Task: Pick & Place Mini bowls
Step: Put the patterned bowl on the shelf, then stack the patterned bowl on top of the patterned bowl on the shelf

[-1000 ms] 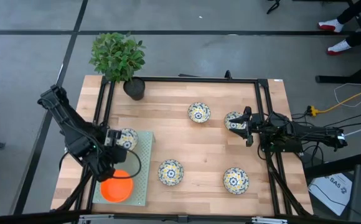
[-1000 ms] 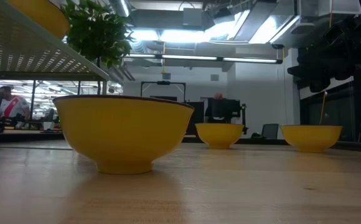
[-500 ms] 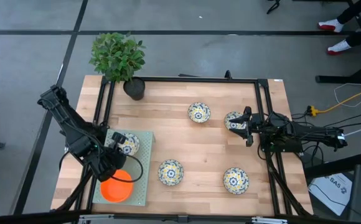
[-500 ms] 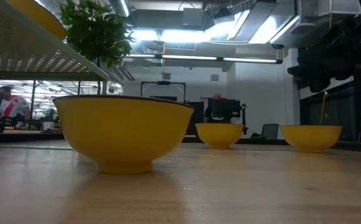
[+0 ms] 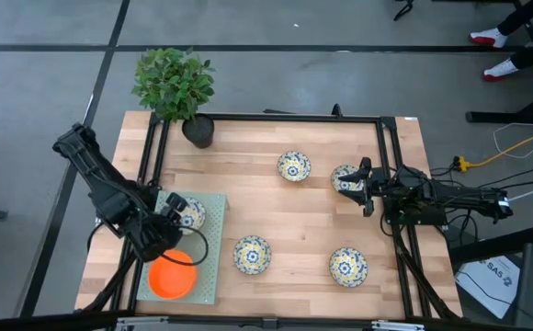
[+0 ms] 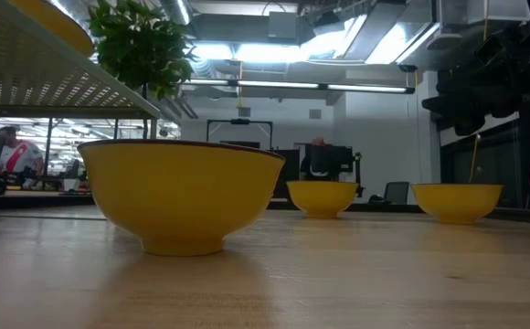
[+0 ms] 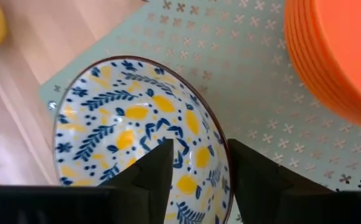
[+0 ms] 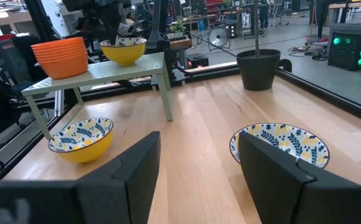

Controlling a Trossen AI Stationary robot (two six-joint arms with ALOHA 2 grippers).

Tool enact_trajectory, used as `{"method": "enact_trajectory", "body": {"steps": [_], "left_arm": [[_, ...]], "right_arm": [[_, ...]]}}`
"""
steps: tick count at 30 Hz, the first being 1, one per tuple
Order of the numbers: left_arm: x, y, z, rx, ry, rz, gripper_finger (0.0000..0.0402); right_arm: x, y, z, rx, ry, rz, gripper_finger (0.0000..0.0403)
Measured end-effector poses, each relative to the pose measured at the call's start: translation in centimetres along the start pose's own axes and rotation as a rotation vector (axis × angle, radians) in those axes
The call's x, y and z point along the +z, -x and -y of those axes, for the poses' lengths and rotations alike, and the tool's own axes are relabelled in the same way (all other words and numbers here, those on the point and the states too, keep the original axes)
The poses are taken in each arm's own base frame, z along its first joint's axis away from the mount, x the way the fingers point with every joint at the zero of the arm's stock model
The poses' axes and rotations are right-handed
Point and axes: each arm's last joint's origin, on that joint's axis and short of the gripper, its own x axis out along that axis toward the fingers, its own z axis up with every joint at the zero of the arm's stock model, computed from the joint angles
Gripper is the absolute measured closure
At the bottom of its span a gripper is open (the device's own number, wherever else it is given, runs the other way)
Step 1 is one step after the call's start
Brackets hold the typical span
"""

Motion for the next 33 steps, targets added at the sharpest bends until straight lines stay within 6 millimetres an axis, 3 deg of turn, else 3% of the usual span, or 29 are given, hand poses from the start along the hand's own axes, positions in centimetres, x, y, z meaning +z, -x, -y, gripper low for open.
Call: {"method": "enact_trajectory", "body": {"steps": [12, 18, 33], "left_arm": [[-0.7, 2.0, -0.8, -0.172, 0.056, 0.15, 0.026], [-0.7, 2.5, -1.5, -0.139, 0.03, 0.221, 0.0259], [1.1, 2.3, -9.4, -0.093, 0.203, 0.516, 0.0256]], "right_arm": [[0.0, 0.0, 0.0, 0.0, 0.0, 0.0, 0.0188], [0.0, 0.0, 0.0, 0.0, 0.0, 0.0, 0.0188], [0.0, 0.0, 0.0, 0.0, 0.0, 0.0, 0.0188]]}}
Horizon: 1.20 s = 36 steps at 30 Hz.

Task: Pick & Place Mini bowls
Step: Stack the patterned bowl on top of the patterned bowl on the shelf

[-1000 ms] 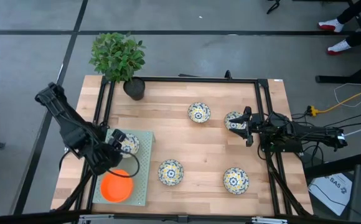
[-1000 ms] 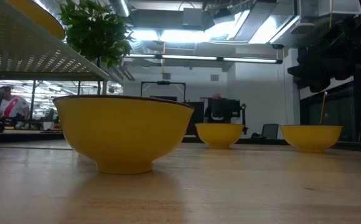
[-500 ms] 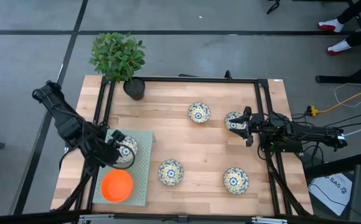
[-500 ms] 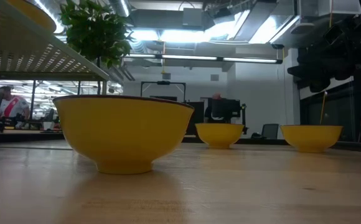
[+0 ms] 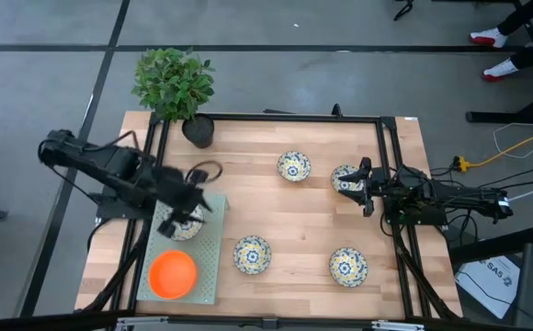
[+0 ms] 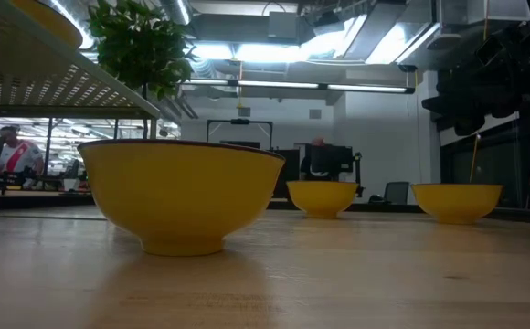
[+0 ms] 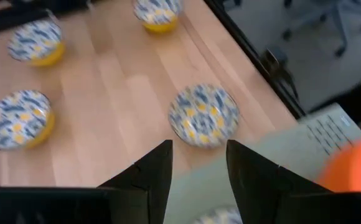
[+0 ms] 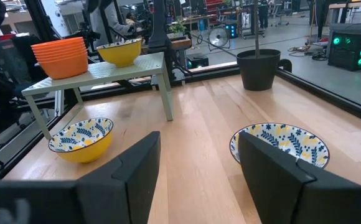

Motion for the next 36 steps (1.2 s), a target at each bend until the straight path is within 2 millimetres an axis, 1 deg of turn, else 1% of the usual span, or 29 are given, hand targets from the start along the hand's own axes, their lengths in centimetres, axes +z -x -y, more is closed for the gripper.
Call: {"method": "enact_trajectory", "body": {"steps": [5, 10, 15, 18, 23, 27, 30, 32, 36], "left_arm": [[0.8, -1.0, -3.2, 0.017, 0.043, 0.086, 0.0256], [1.4, -2.5, -5.9, 0.005, 0.028, 0.145, 0.0256], [1.7, -4.2, -8.3, 0.051, -0.037, 0.097, 0.0256], [2.2, -4.9, -10.4, 0.085, -0.044, 0.062, 0.0256], [3.7, -6.4, -14.3, 0.142, -0.066, 0.033, 0.0261], [4.6, -8.3, -17.3, 0.179, -0.096, 0.002, 0.0265], [4.9, -9.9, -19.2, 0.203, -0.123, -0.03, 0.0267], [4.7, -11.2, -20.3, 0.229, -0.14, -0.071, 0.0268], [3.5, -14.0, -21.7, 0.241, -0.195, -0.173, 0.0267]], "right_arm": [[0.0, 0.0, 0.0, 0.0, 0.0, 0.0, 0.0188], [0.0, 0.0, 0.0, 0.0, 0.0, 0.0, 0.0188], [0.0, 0.0, 0.0, 0.0, 0.0, 0.0, 0.0188], [0.0, 0.0, 0.0, 0.0, 0.0, 0.0, 0.0188], [0.0, 0.0, 0.0, 0.001, 0.0, 0.0, 0.0188], [0.0, 0.0, 0.0, 0.0, 0.0, 0.0, 0.0188], [0.0, 0.0, 0.0, 0.0, 0.0, 0.0, 0.0188], [0.0, 0.0, 0.0, 0.0, 0.0, 0.0, 0.0188], [0.0, 0.0, 0.0, 0.0, 0.0, 0.0, 0.0188]]}}
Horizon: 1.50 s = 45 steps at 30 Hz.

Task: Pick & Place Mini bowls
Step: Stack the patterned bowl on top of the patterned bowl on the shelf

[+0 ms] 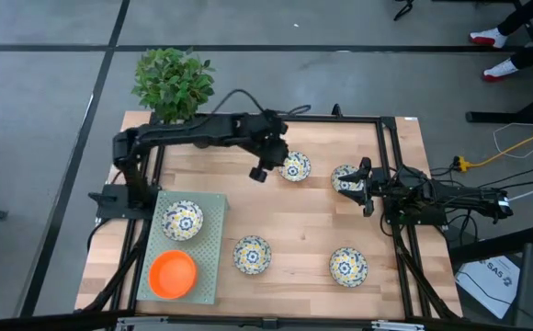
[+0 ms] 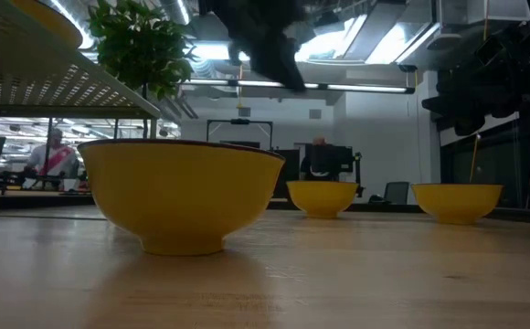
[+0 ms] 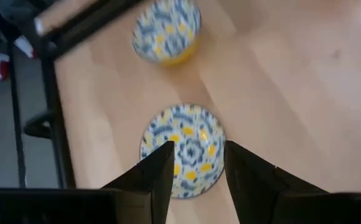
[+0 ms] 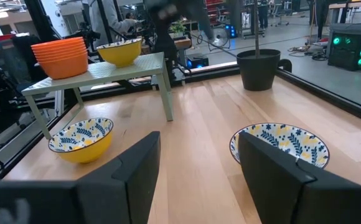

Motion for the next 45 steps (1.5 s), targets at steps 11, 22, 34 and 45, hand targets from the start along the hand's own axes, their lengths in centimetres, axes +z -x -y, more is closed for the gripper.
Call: {"method": "enact_trajectory", "body": {"steps": [11, 22, 34, 45], "left_arm": [[-1.5, -6.4, 1.7, -0.107, -0.133, -0.123, 0.0272], [-2.4, -8.9, 2.5, -0.139, -0.189, -0.184, 0.0282], [-3.6, -10.2, 2.5, -0.159, -0.147, -0.219, 0.0281], [-4.8, -11.5, 2.3, -0.168, -0.141, -0.26, 0.0287]], "right_arm": [[0.0, 0.0, 0.0, 0.0, 0.0, 0.0, 0.0188], [0.0, 0.0, 0.0, 0.0, 0.0, 0.0, 0.0188], [0.0, 0.0, 0.0, 0.0, 0.0, 0.0, 0.0188], [0.0, 0.0, 0.0, 0.0, 0.0, 0.0, 0.0188]]}}
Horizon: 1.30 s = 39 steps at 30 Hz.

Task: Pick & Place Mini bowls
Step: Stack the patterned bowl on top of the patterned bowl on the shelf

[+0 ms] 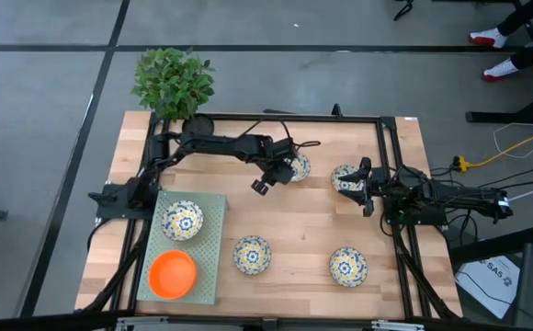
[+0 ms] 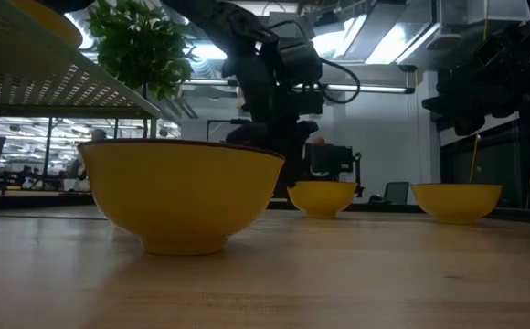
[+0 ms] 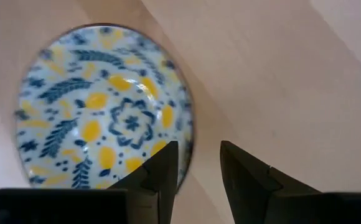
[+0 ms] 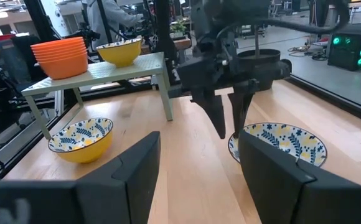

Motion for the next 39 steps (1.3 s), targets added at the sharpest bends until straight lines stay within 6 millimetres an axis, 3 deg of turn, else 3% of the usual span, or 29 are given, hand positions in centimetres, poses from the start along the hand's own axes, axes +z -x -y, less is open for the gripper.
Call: {"method": "enact_trajectory", "body": {"steps": [16, 22, 30, 39], "left_arm": [[-0.8, -1.0, -0.6, -0.004, 0.029, 0.001, 0.0298], [-0.9, -1.2, -0.7, -0.002, 0.033, 0.005, 0.0325], [-0.7, -1.1, -0.8, 0.011, 0.042, 0.012, 0.0391], [-0.7, -0.6, -0.5, -0.02, 0.054, 0.019, 0.0395]], "right_arm": [[0.0, 0.0, 0.0, 0.0, 0.0, 0.0, 0.0188], [0.0, 0.0, 0.0, 0.0, 0.0, 0.0, 0.0188], [0.0, 0.0, 0.0, 0.0, 0.0, 0.0, 0.0188], [0.0, 0.0, 0.0, 0.0, 0.0, 0.0, 0.0188]]}}
